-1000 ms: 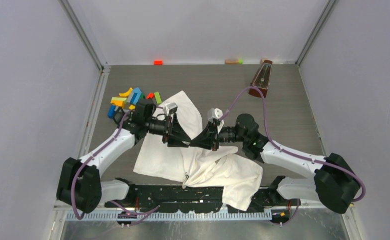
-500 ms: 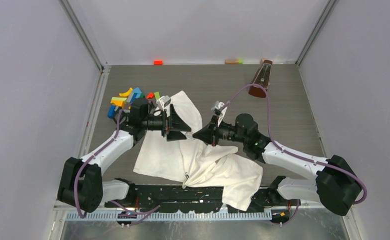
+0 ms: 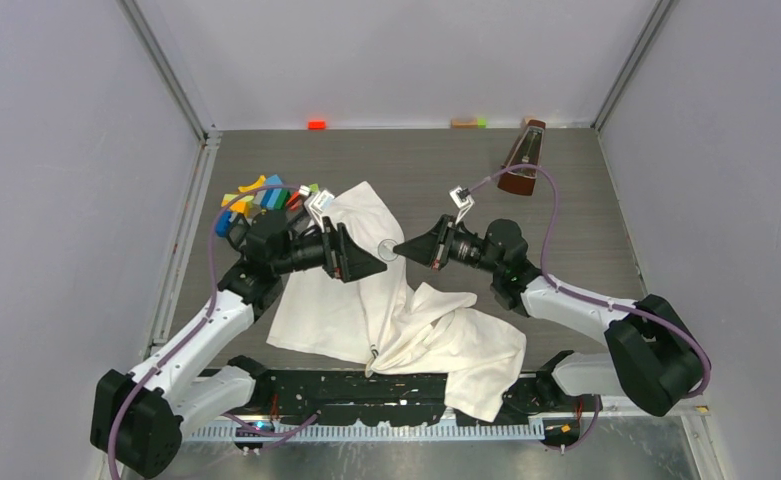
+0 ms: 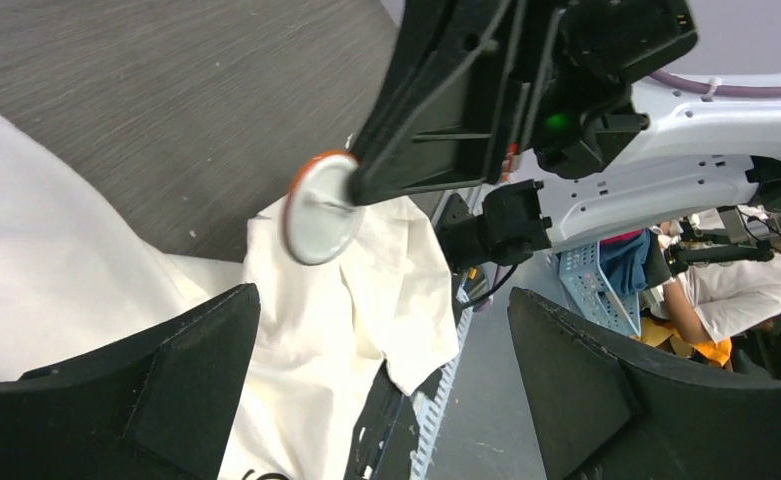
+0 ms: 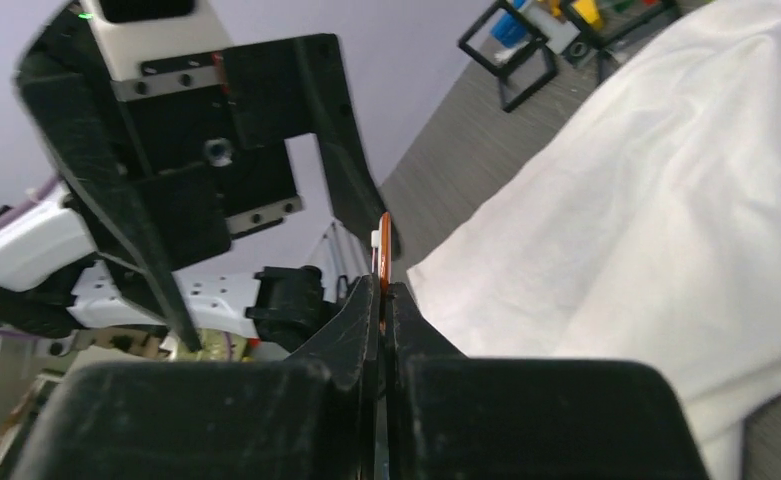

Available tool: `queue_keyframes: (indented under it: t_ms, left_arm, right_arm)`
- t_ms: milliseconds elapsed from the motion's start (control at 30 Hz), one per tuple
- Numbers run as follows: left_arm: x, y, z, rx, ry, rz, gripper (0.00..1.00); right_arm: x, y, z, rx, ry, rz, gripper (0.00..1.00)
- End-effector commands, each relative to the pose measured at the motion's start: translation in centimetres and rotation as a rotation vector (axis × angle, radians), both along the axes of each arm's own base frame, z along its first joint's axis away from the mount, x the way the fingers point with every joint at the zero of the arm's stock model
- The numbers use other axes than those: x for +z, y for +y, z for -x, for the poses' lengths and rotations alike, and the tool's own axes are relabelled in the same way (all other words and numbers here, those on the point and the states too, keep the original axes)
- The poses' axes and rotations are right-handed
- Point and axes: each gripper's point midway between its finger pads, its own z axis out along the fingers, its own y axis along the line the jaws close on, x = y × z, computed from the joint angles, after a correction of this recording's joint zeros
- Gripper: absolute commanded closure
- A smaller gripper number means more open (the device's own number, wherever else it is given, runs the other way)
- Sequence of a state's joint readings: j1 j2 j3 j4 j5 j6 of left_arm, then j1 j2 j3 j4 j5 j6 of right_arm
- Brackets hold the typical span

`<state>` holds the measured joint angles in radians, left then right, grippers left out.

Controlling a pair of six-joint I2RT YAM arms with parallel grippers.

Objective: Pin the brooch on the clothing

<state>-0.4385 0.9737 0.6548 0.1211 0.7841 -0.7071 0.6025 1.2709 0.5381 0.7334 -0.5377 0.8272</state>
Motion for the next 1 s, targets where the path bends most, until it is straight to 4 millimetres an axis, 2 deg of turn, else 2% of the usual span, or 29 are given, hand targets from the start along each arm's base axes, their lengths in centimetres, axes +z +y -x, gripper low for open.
queue_keyframes:
  t_ms: [0,167,200,333,500,633,833,967]
  left_arm:
    - [-0.4,0.1,-0.9,0.04,-0.054,-0.003,0.03]
    - [0.0,0.2,-0.8,0.041,-0.067,0.003,0.04]
    - [0.2,0.1,-0.7,0.031,-0.068,0.012,0.07]
    - [1.1,-0.5,0.0,-0.021,-0.04,0.074,0.35]
    - [1.6,-0.9,0.3,-0.043,-0.026,0.119,0.56]
    - [1.4,-0.9,0.2,-0.042,-0.017,0.121,0.62]
    - [1.4,-1.0,0.2,-0.046,-0.006,0.138,0.64]
    - [1.7,-1.1,0.4,-0.058,-0.003,0.15,0.75]
  right_arm:
    - [5.7,0.8,1.8,0.114,-0.025,-0.207,0.99]
    - [6.3,0.7,2.5,0.145,-0.04,-0.208,0.99]
    - [6.1,0.7,2.6,0.148,-0.034,-0.2,0.99]
    - [6.2,0.6,2.9,0.159,-0.042,-0.189,0.99]
    - [6.2,0.5,3.3,0.169,-0.048,-0.183,0.99]
    - [6.3,0.4,3.4,0.172,-0.049,-0.182,0.99]
    - [6.5,0.4,3.7,0.186,-0.053,-0.178,0.99]
    - [6.3,0.5,3.8,0.193,-0.052,-0.171,0.99]
